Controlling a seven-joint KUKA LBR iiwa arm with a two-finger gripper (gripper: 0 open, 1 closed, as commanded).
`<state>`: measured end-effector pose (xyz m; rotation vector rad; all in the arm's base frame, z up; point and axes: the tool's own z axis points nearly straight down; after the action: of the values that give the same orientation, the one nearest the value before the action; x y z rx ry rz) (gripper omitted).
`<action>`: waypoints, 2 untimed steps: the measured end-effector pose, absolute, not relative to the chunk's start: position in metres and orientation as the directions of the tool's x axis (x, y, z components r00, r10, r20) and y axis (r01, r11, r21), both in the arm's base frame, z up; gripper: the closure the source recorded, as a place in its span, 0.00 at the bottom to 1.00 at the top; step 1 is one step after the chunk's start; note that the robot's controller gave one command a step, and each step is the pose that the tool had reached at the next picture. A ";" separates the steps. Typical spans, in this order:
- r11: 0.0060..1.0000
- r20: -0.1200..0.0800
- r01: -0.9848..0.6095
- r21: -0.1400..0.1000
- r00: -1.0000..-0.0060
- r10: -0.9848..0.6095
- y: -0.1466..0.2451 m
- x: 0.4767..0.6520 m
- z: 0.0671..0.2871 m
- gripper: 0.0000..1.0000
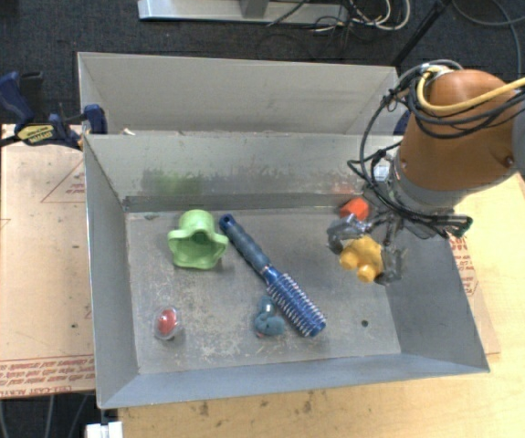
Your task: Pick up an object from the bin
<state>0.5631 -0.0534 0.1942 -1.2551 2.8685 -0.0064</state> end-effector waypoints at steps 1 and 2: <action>0.384 -0.003 -0.923 -0.006 -0.384 -0.923 -0.085 0.559 0.276 1.00; 0.096 -0.003 -0.995 0.008 -0.096 -0.995 -0.066 0.515 0.149 1.00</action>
Offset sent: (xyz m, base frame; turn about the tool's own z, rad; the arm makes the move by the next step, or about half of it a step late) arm -0.0060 -0.0313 0.0809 -0.3568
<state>0.5148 -0.0655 0.1491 -2.1146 2.3275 0.0122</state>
